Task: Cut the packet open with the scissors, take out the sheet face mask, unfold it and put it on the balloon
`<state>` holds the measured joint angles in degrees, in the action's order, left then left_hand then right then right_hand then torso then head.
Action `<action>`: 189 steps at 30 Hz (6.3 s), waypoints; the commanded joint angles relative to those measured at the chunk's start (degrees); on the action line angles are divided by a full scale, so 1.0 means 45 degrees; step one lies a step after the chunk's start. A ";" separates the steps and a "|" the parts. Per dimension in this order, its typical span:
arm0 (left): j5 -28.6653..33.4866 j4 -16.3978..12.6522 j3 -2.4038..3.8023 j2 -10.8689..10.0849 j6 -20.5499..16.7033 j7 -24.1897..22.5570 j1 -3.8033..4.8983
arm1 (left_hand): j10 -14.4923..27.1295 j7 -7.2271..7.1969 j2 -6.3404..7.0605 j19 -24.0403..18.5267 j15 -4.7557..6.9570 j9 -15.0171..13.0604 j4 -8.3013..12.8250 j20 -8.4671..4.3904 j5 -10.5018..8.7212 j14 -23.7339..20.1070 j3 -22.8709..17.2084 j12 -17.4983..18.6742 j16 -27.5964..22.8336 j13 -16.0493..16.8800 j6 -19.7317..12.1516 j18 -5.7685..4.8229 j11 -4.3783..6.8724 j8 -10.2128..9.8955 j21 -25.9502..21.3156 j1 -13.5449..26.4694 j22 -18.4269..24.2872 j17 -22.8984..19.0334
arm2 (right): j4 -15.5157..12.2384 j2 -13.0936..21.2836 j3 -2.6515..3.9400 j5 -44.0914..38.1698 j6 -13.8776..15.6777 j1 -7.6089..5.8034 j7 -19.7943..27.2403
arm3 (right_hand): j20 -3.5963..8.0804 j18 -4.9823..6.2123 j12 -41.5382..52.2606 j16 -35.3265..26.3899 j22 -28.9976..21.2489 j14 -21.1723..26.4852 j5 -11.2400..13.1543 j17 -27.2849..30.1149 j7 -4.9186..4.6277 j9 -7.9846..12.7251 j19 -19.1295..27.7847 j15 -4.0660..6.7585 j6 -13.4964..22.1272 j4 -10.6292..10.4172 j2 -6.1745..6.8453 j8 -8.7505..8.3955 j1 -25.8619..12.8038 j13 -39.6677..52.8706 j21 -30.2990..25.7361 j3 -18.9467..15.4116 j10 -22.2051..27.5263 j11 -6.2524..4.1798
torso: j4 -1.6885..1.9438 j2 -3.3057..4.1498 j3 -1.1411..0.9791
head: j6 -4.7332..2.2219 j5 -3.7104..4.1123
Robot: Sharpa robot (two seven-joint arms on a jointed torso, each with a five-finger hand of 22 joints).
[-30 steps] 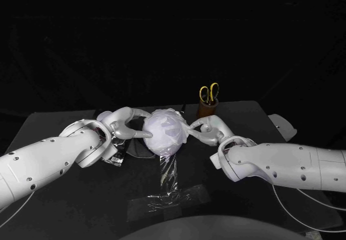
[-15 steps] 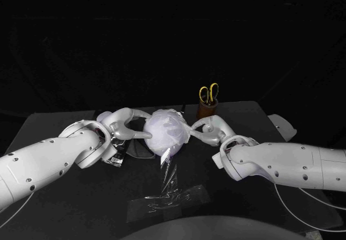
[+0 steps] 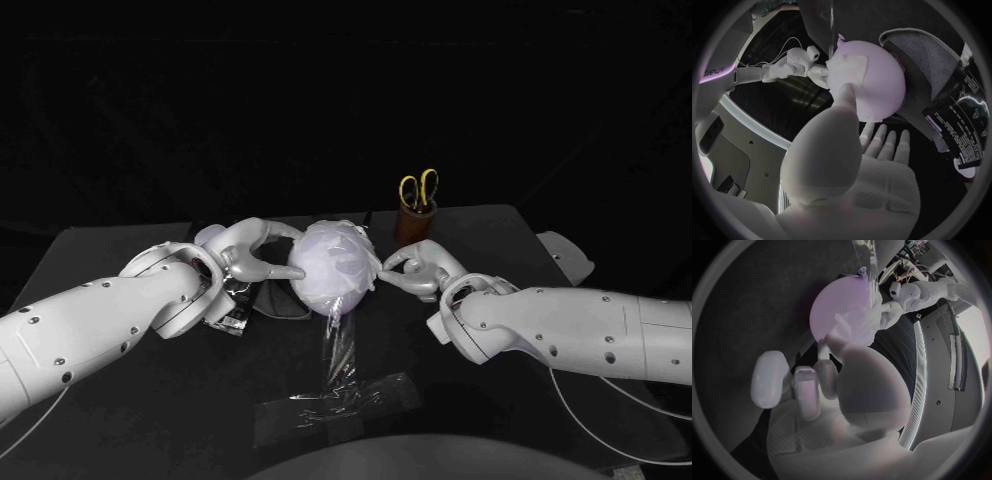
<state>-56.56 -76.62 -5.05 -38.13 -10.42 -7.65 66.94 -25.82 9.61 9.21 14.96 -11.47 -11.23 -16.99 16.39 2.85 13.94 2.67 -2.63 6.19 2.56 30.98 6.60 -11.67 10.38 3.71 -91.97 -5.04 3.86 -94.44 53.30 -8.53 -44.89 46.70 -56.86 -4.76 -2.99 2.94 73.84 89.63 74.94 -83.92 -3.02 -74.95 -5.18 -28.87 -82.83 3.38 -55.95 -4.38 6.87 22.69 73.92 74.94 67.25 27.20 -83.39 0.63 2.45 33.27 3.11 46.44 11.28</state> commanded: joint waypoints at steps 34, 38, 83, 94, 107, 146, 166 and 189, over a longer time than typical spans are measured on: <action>0.2170 -0.1071 0.0344 -0.0965 -0.1223 -0.3361 0.0002 | -0.0102 0.1027 0.0261 0.0141 -0.0412 0.0021 -0.0020 0.0124 0.0007 -0.0003 0.0227 0.0038 -0.0198 -0.0008 -0.0102 -0.0504 -0.0188 -0.0046 0.0054 0.0153 0.0075 -0.0043 | 0.0597 0.0484 0.0002 0.0464 -0.2175 -0.2146 0.0684 | -0.0593 0.0379 -0.2304 0.0082 0.1886 -0.1352 0.0028 -0.3345 -0.0803 0.0792 0.0334 -0.0716 0.1474 -0.0706 -0.0065 -0.1423 -0.0325 0.0051 -0.0856 -0.0966 0.1261 0.0713 | 0.0018 -0.0011 -0.0004 | -0.0380 0.0033; 0.2307 -0.1290 0.0493 -0.1260 -0.1002 -0.3391 0.0085 | -0.0051 0.1044 0.0300 0.0210 -0.0441 0.0039 -0.0022 0.0117 0.0011 0.0024 0.0382 0.0041 -0.0208 -0.0011 -0.0160 -0.0603 -0.0212 -0.0072 0.0074 0.0190 0.0071 -0.0039 | 0.0666 0.0511 0.0001 0.0429 -0.2846 -0.2350 0.0857 | -0.0597 0.0359 -0.2192 0.0082 0.1920 -0.1352 0.0031 -0.3345 -0.0785 0.0830 0.0284 -0.0713 0.1416 -0.0791 -0.0059 -0.1455 -0.0390 0.0089 -0.0732 -0.1066 0.1203 0.0702 | -0.0012 -0.0010 -0.0004 | -0.0409 -0.0008; -0.0346 0.0122 0.0416 0.1606 -0.0828 0.1750 0.0338 | 0.0675 0.1479 0.1761 -0.0172 -0.0497 0.0283 -0.0090 0.0068 0.0136 -0.0339 0.2125 0.0073 -0.0626 -0.0051 -0.0939 -0.0675 -0.0610 -0.0367 -0.0156 0.1948 0.0368 -0.0161 | 0.2111 -0.0915 -0.0013 -0.0160 -0.4660 -0.2803 0.0829 | -0.0442 0.0032 0.1157 0.0082 0.2436 -0.1352 0.0057 -0.3345 -0.0612 0.1242 -0.0415 -0.0564 0.0566 -0.0486 -0.0382 -0.1892 0.0084 0.1953 0.1235 -0.0909 -0.0370 0.0543 | 0.0003 0.0018 -0.0003 | -0.0417 0.0233; -0.0647 0.0163 0.0331 0.1601 -0.0149 0.1985 0.0300 | 0.0333 0.0811 0.1526 -0.0315 -0.0191 -0.0267 -0.0082 0.0089 0.0097 -0.0217 0.1897 0.0034 -0.0618 -0.0017 0.0703 -0.0668 -0.0041 0.0370 -0.0219 0.1863 0.0423 -0.0121 | 0.2401 -0.1103 -0.0025 0.0023 -0.5318 -0.2668 0.0808 | -0.0472 0.0046 0.1080 0.0082 0.2408 -0.1352 0.0057 -0.3345 -0.0698 0.1356 -0.0371 -0.0622 0.0716 -0.0553 -0.0307 -0.2116 -0.0017 0.1917 0.1135 -0.1013 -0.0309 0.0618 | -0.0002 0.0003 -0.0015 | -0.0330 0.0283; -0.0765 0.0168 0.0294 0.1461 0.0052 0.2118 0.0286 | 0.0306 0.0812 0.1330 -0.0331 -0.0110 -0.0434 -0.0077 0.0061 0.0082 -0.0139 0.1723 0.0042 -0.0611 -0.0020 0.1241 -0.0613 -0.0039 0.0618 -0.0228 0.1684 0.0437 -0.0098 | 0.2621 -0.1281 -0.0027 0.0475 -0.5524 -0.2594 0.0850 | -0.0478 0.0041 0.1125 0.0082 0.2414 -0.1352 0.0057 -0.3345 -0.0703 0.1368 -0.0377 -0.0629 0.0717 -0.0569 -0.0319 -0.2137 -0.0029 0.1943 0.1161 -0.1021 -0.0326 0.0624 | -0.0006 0.0010 0.0000 | -0.0322 0.0232; -0.0805 0.0134 0.0256 0.1249 0.0097 0.2160 0.0254 | 0.0313 0.0903 0.1147 -0.0337 -0.0113 -0.0407 -0.0071 0.0034 0.0063 -0.0076 0.1562 0.0050 -0.0610 -0.0024 0.1168 -0.0520 -0.0099 0.0591 -0.0233 0.1436 0.0447 -0.0078 | 0.2408 -0.1511 -0.0027 -0.0388 -0.3888 -0.2422 0.0771 | -0.0070 -0.0003 0.1504 0.0082 0.2501 -0.1352 0.0051 -0.3345 0.0225 0.0768 -0.0485 -0.0041 -0.1305 0.0146 -0.1129 -0.0863 0.0988 0.2156 0.1578 -0.0535 -0.0537 -0.0134 | -0.0007 0.0008 -0.0009 | -0.0211 0.0204; -0.0807 0.0142 0.0240 0.1218 0.0139 0.2178 0.0253 | 0.0282 0.0902 0.1012 -0.0346 -0.0110 -0.0417 -0.0067 0.0031 0.0052 -0.0072 0.1443 0.0045 -0.0620 -0.0021 0.1204 -0.0461 -0.0100 0.0606 -0.0236 0.1349 0.0453 -0.0075 | 0.2802 -0.1249 -0.0024 -0.0698 -0.3921 -0.2438 -0.0546 | 0.0148 0.0008 0.1694 0.0082 0.2469 -0.1352 0.0053 -0.3345 0.0363 -0.0131 -0.0449 0.0127 -0.0992 0.0413 -0.0960 0.0052 0.0571 0.2283 0.1485 0.0249 -0.0677 -0.0282 | -0.0016 -0.0001 -0.0014 | -0.0202 0.0180; -0.0774 0.0129 0.0219 0.1212 0.0123 0.2167 0.0253 | 0.0314 0.0904 0.1004 -0.0338 -0.0108 -0.0409 -0.0066 0.0029 0.0050 -0.0070 0.1427 0.0049 -0.0624 -0.0025 0.1185 -0.0441 -0.0098 0.0599 -0.0235 0.1327 0.0453 -0.0074 | 0.2833 -0.1309 -0.0016 -0.0287 -0.3547 -0.2521 -0.0525 | -0.0542 0.0317 -0.2106 0.0082 0.1956 -0.1352 -0.0044 -0.3345 -0.0782 0.0359 0.0362 -0.0749 0.1418 -0.0710 0.0096 -0.1448 -0.0992 0.0079 -0.0576 -0.0974 0.1400 0.0722 | -0.0003 0.0011 -0.0021 | -0.0331 0.0087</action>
<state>-59.84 -75.94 -3.82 -32.70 -11.59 1.33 68.34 -24.29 10.03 14.10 13.72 -12.09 -13.06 -17.31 16.59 3.31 13.53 9.30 -2.45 3.70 2.43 36.10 4.34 -12.18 12.72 3.04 -85.87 -3.06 3.45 -81.49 47.53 -8.66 -48.23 29.55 -68.00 -9.67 -5.32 3.39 63.47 89.76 74.91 -84.02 -3.09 -74.92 -8.77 -27.29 -80.70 0.18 -48.83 -7.34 7.89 15.94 69.28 74.30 64.07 22.75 -76.35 3.95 2.41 33.27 3.07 45.02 11.80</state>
